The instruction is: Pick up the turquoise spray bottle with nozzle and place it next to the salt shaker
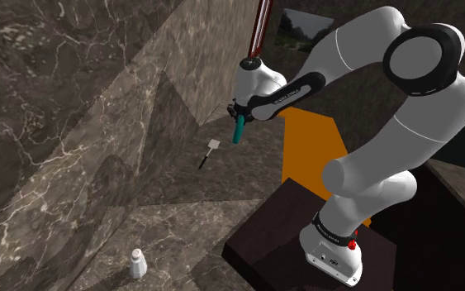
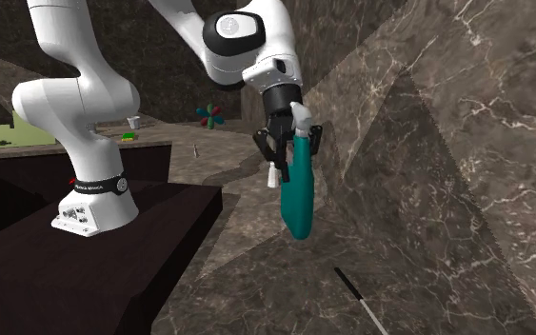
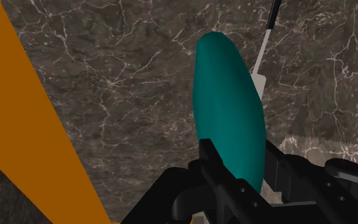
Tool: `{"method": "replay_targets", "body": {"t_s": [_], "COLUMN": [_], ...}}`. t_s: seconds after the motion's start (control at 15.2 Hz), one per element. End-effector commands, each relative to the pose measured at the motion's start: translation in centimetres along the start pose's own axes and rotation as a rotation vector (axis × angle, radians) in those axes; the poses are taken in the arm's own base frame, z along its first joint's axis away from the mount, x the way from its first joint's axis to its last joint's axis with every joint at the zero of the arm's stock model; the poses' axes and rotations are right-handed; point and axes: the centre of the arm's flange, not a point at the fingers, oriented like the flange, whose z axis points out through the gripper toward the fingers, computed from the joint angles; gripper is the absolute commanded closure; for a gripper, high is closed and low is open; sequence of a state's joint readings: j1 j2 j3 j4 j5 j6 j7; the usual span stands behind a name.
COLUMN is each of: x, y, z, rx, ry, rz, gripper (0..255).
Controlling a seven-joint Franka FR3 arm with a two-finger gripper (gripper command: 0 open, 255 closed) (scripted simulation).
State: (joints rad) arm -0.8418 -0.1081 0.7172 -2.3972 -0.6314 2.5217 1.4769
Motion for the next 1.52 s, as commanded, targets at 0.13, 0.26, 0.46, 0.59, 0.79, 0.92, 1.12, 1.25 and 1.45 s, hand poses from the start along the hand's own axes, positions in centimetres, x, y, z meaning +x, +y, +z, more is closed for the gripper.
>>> {"method": "replay_targets", "body": {"t_s": [0.13,0.26,0.46,0.59,0.79,0.92,1.12,1.25,1.45], "x": [1.0,1.5,2.3,2.8,3.6,4.1,4.9,5.3,1.9], "y": [0.0,0.0,0.0,0.0,0.0,0.0,0.0,-0.1,0.0], "z": [-1.9,-2.8,-4.2,-5.1,-6.5,-7.4,-8.8,-9.6,-11.5], "rx": [0.000,0.000,0.000,0.000,0.000,0.000,0.000,0.000,0.000], "ry": [-0.001,-0.001,-0.001,-0.001,-0.001,-0.001,-0.001,-0.001,-0.001], "rz": [0.000,0.000,0.000,0.000,0.000,0.000,0.000,0.000,0.000], "gripper": [255,255,255,255,255,255,255,255,255]}}
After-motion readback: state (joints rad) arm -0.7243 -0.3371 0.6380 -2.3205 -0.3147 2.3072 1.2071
